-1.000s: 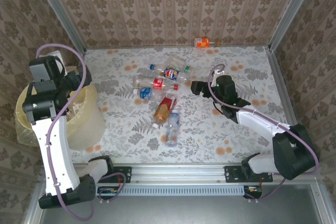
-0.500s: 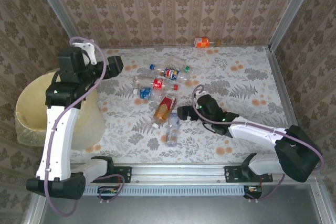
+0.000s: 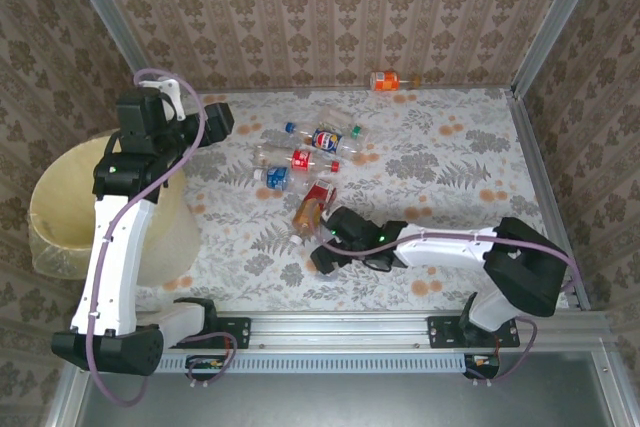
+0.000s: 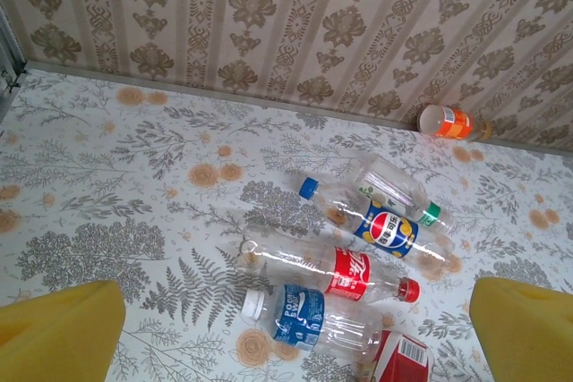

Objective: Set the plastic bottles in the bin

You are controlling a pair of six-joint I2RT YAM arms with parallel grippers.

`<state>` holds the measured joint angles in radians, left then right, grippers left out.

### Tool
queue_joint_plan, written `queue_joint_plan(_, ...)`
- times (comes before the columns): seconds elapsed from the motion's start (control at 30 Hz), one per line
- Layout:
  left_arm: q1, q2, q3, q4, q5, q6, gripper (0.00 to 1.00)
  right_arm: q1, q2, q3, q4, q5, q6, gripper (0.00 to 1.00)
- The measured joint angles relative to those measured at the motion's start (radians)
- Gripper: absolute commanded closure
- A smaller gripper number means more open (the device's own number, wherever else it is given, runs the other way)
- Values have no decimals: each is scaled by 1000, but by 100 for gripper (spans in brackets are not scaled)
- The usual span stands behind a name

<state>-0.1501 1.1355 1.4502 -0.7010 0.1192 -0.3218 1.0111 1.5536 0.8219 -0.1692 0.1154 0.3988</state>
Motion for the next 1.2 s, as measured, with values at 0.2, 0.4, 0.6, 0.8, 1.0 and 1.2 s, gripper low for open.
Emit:
queue_joint_plan(0.2, 0, 0, -2, 0, -11, 0, 0, 34, 36, 35, -88, 80, 43, 3)
queue_joint_plan(0.4, 0, 2, -16, 5, -12, 0, 0, 5, 8, -12, -127, 115, 92, 8)
queue_joint_plan(0.6, 0, 12, -18, 10, -12, 0, 0, 3, 5, -50, -162, 118, 123, 13)
queue_joint_plan(0.8, 0, 24, -30, 22, -10, -6, 0, -3, -36, -110, -148, 133, 133, 32)
queue_joint_plan(1.0, -1, 34, -58, 76, 51, -39, 0, -46, -80, -137, -141, 167, 122, 42)
queue_joint_plan(1.2, -48, 35, -130, 177, 97, -76, 0, -165, -177, -154, -52, 194, 101, 48)
